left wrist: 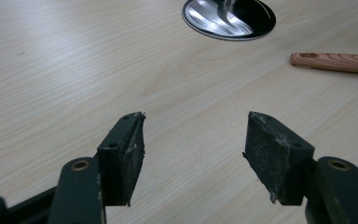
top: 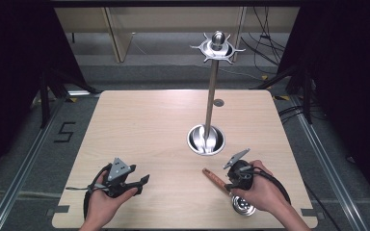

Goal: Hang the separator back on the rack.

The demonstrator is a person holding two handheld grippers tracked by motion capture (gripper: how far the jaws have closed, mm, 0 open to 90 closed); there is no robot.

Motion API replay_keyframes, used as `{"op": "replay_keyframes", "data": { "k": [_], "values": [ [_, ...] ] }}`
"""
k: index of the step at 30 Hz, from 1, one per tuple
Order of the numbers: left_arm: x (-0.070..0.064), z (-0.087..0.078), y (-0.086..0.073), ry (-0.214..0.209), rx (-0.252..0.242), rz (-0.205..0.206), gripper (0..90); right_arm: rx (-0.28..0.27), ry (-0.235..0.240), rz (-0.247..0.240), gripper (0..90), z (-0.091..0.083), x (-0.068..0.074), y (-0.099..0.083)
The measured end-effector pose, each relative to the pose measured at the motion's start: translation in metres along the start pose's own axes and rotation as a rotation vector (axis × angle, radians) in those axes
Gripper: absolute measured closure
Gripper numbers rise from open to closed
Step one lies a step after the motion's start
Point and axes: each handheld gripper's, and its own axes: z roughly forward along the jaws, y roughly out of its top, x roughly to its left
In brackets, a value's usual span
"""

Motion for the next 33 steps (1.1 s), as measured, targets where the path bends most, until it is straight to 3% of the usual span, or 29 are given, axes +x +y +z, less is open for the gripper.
{"op": "replay_keyframes", "data": {
  "k": [1, 3, 7, 8, 9, 10, 12, 13, 15, 18, 25, 27, 33],
  "values": [
    [0.000, 0.000, 0.000, 0.000, 0.006, 0.000, 36.9, -0.001, 0.021, 0.017, 70.2, 0.001, 0.002, 0.001],
    [-0.001, 0.000, 0.001, 0.003, 0.013, 0.016, 36.9, 0.007, 0.010, -0.003, 70.9, 0.003, 0.002, 0.003],
    [-0.002, 0.003, -0.001, -0.011, -0.006, -0.004, 36.8, 0.028, 0.007, -0.013, 71.6, 0.009, 0.002, 0.006],
    [-0.002, 0.002, -0.001, -0.014, 0.010, 0.003, 36.8, 0.034, 0.005, 0.013, 71.6, 0.008, 0.003, 0.007],
    [-0.001, 0.001, 0.000, -0.011, 0.017, 0.003, 36.8, 0.038, 0.003, -0.008, 71.4, 0.009, 0.001, 0.007],
    [-0.003, 0.003, -0.001, -0.012, -0.010, -0.022, 36.8, 0.047, 0.000, 0.018, 71.3, 0.008, 0.002, 0.008],
    [-0.002, 0.002, -0.001, -0.011, -0.001, -0.026, 36.8, 0.047, 0.001, -0.002, 71.4, 0.010, 0.000, 0.008],
    [0.000, 0.000, -0.002, -0.015, 0.013, -0.002, 36.8, 0.058, 0.016, 0.028, 71.5, 0.013, 0.003, 0.010],
    [0.000, 0.000, -0.002, -0.013, 0.007, -0.016, 36.8, 0.058, 0.010, 0.029, 71.5, 0.013, 0.003, 0.011],
    [-0.002, 0.001, -0.001, -0.012, -0.002, -0.033, 36.8, 0.078, 0.011, 0.022, 71.4, 0.017, 0.006, 0.018],
    [-0.001, 0.001, -0.002, -0.014, 0.003, -0.026, 36.8, 0.096, -0.011, -0.012, 68.8, 0.028, 0.006, 0.028],
    [0.002, 0.000, -0.001, -0.017, 0.017, -0.004, 36.8, 0.098, -0.007, -0.016, 68.6, 0.030, 0.005, 0.031],
    [0.000, 0.001, -0.002, -0.018, 0.020, -0.017, 36.7, 0.127, -0.002, -0.035, 68.2, 0.034, 0.003, 0.041]
  ]
}}
